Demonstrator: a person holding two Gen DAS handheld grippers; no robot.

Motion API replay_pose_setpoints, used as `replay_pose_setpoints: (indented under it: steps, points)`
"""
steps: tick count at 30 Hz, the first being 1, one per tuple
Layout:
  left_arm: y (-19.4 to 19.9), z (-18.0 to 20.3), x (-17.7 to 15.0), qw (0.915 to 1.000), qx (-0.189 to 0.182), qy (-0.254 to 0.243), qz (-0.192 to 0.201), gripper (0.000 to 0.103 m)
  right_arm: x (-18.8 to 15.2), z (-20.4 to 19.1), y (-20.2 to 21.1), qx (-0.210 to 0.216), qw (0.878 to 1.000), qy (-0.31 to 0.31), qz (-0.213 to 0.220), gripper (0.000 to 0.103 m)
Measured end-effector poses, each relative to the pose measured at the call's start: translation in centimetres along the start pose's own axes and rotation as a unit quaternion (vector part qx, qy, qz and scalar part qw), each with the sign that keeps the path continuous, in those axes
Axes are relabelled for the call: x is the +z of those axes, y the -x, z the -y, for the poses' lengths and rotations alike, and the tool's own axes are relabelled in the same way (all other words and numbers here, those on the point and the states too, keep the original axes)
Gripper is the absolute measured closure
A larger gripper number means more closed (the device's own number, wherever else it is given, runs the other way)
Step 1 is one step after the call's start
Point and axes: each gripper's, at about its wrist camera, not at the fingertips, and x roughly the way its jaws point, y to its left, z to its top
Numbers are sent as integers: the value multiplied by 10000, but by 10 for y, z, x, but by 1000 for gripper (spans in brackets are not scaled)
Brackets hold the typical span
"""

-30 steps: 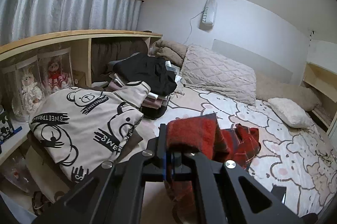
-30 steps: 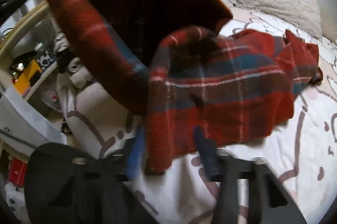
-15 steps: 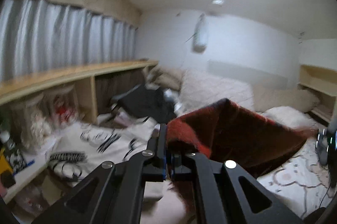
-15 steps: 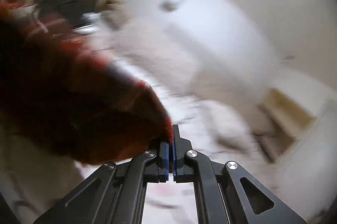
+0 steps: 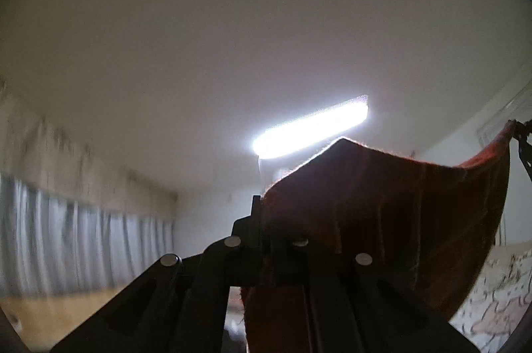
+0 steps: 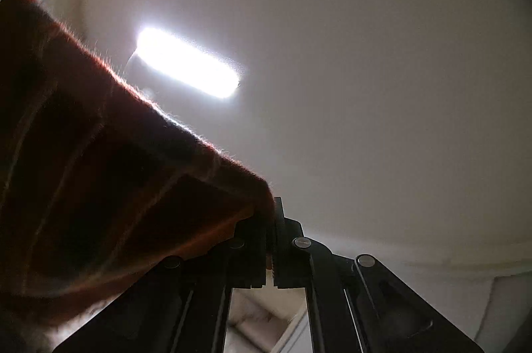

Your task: Fold clothes

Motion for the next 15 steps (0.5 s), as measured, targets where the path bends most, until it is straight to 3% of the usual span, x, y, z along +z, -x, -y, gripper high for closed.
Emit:
replay_pose_setpoints:
  steps: [5, 9, 12, 15]
  points:
    - [12, -2, 68, 9986, -263, -87, 443, 100, 18, 45, 7, 416, 9990, -173, 20, 101]
    - [4, 4, 81, 9980, -488, -364, 194, 100, 32, 80, 12, 747, 9967, -311, 36, 101]
    - [-19, 14, 41, 9935, -833, -476, -607, 100, 42, 107, 16, 996, 9942, -415, 48, 101]
    - [-38, 32, -46, 9762, -1154, -569, -1746, 100, 53, 134, 20, 1243, 9909, -518, 60, 101]
